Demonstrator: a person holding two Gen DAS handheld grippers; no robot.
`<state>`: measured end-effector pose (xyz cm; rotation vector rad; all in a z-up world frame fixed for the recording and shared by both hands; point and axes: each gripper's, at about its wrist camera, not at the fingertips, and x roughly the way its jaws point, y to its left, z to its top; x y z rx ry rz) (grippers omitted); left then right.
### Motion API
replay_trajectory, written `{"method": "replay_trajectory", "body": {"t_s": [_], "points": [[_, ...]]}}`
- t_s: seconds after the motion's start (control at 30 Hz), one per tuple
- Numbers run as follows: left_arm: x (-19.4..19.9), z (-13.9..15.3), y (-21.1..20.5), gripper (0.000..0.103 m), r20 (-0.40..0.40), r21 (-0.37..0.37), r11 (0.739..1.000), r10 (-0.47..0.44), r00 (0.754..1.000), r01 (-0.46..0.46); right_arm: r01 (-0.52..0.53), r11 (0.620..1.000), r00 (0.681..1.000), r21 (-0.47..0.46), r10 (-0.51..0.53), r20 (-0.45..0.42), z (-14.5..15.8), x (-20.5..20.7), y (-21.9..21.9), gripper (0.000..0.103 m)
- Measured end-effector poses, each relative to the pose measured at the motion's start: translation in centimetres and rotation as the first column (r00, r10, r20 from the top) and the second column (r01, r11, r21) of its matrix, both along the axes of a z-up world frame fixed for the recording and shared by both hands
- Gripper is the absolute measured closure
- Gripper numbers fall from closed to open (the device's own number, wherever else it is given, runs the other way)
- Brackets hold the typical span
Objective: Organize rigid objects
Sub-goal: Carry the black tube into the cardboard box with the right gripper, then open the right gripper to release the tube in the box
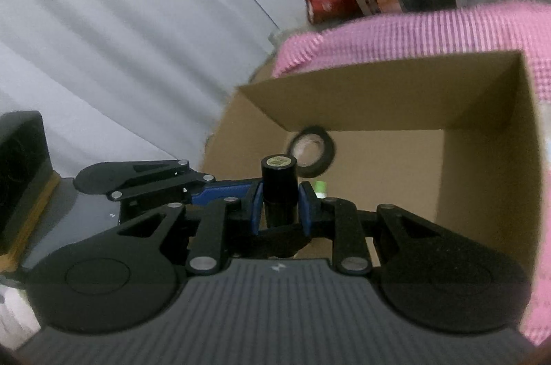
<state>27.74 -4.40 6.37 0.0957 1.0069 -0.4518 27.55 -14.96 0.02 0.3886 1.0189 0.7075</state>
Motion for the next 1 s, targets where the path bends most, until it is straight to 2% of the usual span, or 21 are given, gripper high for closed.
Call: {"method": "replay_trajectory", "body": {"t_s": [0.17,0.33,0.47,0.57,0.77,0.87,0.93,1.0], "points": [[4.2,-3.9,0.3,0.060,-0.126,0.046,0.999,0.033,0.991,-0.027,-0.007,0.999,0.994,-0.032,0.003,-0.108,-4.4,4.5,1.6,0.082],[5.9,-6.4,0.7,0.061,-0.188,0.092,0.995,0.059,0.980,-0.042,-0.027,0.999,0.984,-0.048,0.018,-0.179,-7.1,6.5,2.6,0.082],[7.2,-7.1,1.3,0.061,-0.209,0.105,0.992,0.086,0.974,-0.065,-0.037,0.998,0.979,-0.052,0.026,-0.201,-8.3,7.8,3.2,0.082],[7.8,-7.4,1.6,0.060,-0.214,0.106,0.991,0.102,0.971,-0.081,-0.041,0.998,0.977,-0.055,0.028,-0.210,-9.0,8.7,3.5,0.081],[7.8,-7.2,1.8,0.052,-0.192,0.096,0.990,0.117,0.974,-0.100,-0.029,0.998,0.978,-0.058,0.016,-0.208,-8.8,8.6,3.6,0.077],[7.4,-6.4,2.0,0.047,-0.172,0.072,0.992,0.116,0.978,-0.105,-0.016,0.998,0.982,-0.055,0.005,-0.191,-8.3,8.3,3.2,0.069],[6.9,-5.6,2.2,0.044,-0.161,0.042,0.993,0.114,0.980,-0.108,0.002,0.998,0.985,-0.062,-0.012,-0.170,-7.3,7.4,2.5,0.056],[6.0,-4.2,2.3,0.036,-0.129,0.021,0.994,0.108,0.986,-0.106,0.019,0.998,0.991,-0.061,-0.028,-0.134,-6.0,6.6,1.7,0.053]]}}
